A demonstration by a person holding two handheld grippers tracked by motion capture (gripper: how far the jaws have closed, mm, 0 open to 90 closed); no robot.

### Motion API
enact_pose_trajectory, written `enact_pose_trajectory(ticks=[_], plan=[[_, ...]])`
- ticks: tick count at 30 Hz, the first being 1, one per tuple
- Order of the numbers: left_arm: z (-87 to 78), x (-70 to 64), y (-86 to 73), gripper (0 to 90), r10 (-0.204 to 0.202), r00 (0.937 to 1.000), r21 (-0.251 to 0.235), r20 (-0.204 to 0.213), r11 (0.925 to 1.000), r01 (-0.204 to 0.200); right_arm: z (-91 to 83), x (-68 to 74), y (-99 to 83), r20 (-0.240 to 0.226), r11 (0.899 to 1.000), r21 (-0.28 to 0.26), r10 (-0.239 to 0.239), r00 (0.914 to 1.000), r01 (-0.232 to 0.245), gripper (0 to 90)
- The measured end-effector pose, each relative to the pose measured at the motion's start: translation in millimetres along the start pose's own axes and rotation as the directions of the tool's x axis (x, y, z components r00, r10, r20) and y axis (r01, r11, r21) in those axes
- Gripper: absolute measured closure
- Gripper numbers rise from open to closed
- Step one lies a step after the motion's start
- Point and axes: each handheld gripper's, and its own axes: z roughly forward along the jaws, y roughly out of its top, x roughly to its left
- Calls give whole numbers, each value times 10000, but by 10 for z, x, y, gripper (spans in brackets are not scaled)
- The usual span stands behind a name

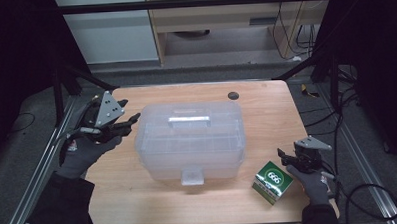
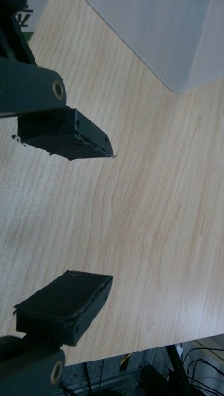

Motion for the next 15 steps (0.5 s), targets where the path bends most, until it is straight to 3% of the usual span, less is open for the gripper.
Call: enact_pose_trajectory(ticks=[8,12,15], plan=[[-33,-20,74,450,469,9984,-49,308,9989,-468,16,9,-4,-27,9999,85,-79,10000,79,324],[6,-62,177,436,1085,9925,135,564,9939,-1094,15,4,0,-45,9999,98,-65,10000,66,323],[33,-103,240,429,1307,9890,239,692,9909,-1326,17,3,-1,-37,9999,116,-84,10000,84,321]])
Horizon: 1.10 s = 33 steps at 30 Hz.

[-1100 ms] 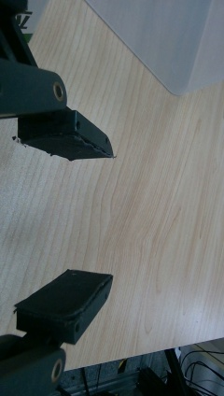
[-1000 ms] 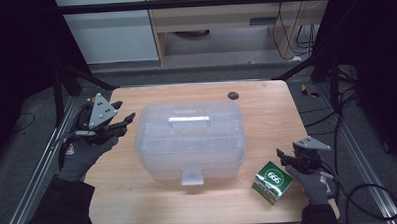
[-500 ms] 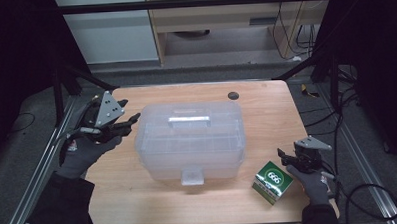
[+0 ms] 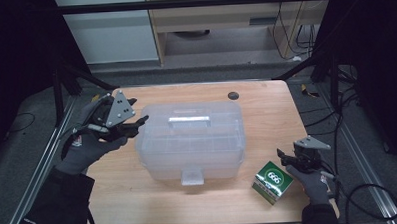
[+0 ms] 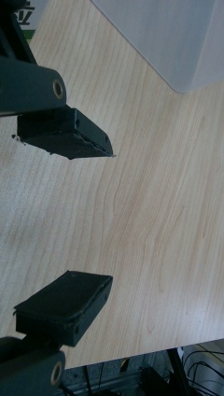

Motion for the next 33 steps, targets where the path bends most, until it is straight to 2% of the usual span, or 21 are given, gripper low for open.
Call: enact_pose_trajectory(ticks=[2,7,10,16,18,28,30,33], plan=[[23,-13,43,423,269,9996,113,64,9996,-270,0,3,-5,-12,10000,20,14,10000,-14,321],[65,-61,115,415,645,9977,222,224,9976,-650,0,-3,-3,15,10000,15,-44,10000,44,319],[98,-87,129,414,906,9954,453,321,9947,-920,2,1,-4,-24,10000,53,-28,10000,28,319],[132,-140,194,403,1559,9862,736,557,9844,-1598,1,1,0,-29,9999,81,-118,9999,118,318],[149,-170,225,401,1824,9812,775,628,9793,-1870,-6,1,5,-32,9999,38,-128,9999,128,318],[294,-250,265,391,2230,9705,969,914,9680,-2315,-4,8,9,-94,9999,71,-100,9999,101,318],[323,-264,279,384,2441,9651,1090,947,9611,-2538,-3,7,11,-98,9999,49,-113,9999,113,318],[366,-303,304,378,2619,9599,1162,1000,9551,-2727,-10,8,18,-128,10000,32,-36,9999,37,320]])
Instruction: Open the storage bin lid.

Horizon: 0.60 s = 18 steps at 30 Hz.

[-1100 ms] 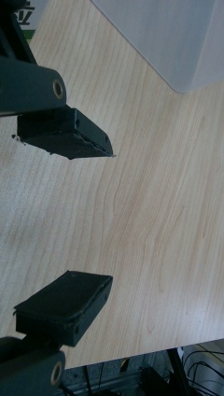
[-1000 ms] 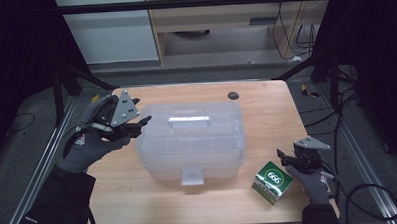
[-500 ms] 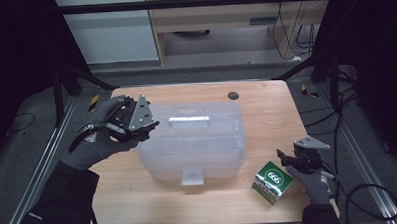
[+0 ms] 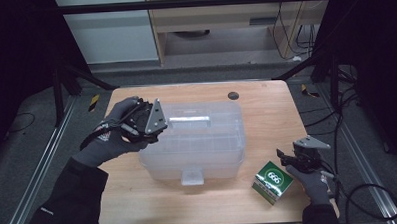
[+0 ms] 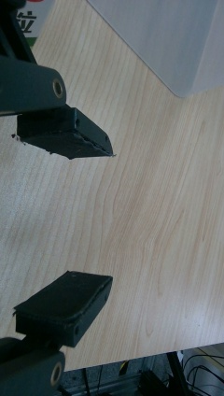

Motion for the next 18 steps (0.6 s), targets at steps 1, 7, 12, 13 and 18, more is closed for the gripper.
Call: enact_pose_trajectory(ticks=[1,7,12,13,18], plan=[[12,-7,13,376,110,9999,-9,-9,9999,-110,-1,0,1,-12,10000,-5,5,10000,-5,321],[75,-44,87,375,386,9992,28,34,9993,-386,-4,5,14,-46,10000,-67,-48,10000,47,335],[146,-83,142,381,598,9982,173,55,9981,-598,-17,7,25,-170,9999,-108,-25,9999,23,361],[152,-81,157,385,735,9973,262,58,9969,-737,-21,9,29,-214,9999,-106,6,9998,-8,363],[219,-95,206,395,795,9968,298,51,9964,-796,-30,11,38,-280,9999,-120,8,9996,-11,382]])
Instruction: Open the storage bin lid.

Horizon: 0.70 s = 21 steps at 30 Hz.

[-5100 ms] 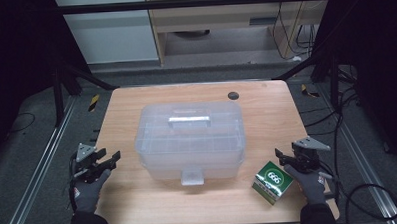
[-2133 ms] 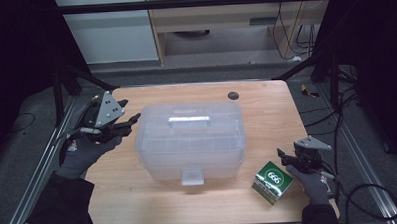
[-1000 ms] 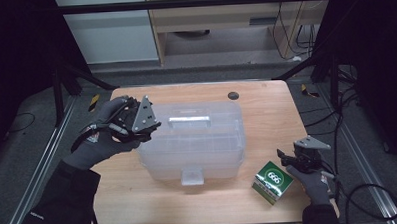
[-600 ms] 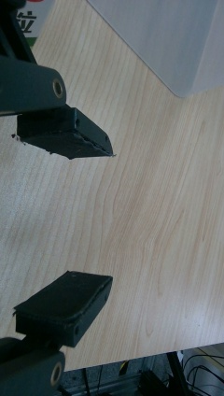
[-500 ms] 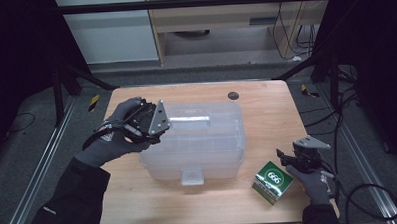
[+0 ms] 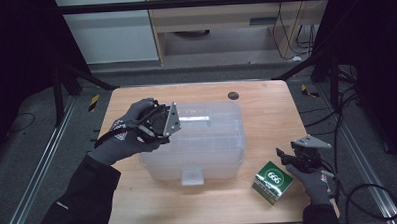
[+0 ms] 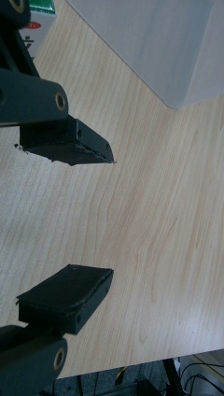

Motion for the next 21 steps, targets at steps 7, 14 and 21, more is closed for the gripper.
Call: enact_pose_trajectory(ticks=[7,14,21], plan=[[133,-48,63,419,351,9993,335,-88,9988,-348,-14,-2,15,-74,10000,-47,17,10000,-17,403],[209,-48,68,480,530,9985,611,-131,9968,-521,-43,8,46,-250,9999,-117,46,9997,-49,449],[279,-72,95,551,638,9978,633,-171,9960,-626,-199,55,168,-697,9988,-473,50,9976,-84,554]])
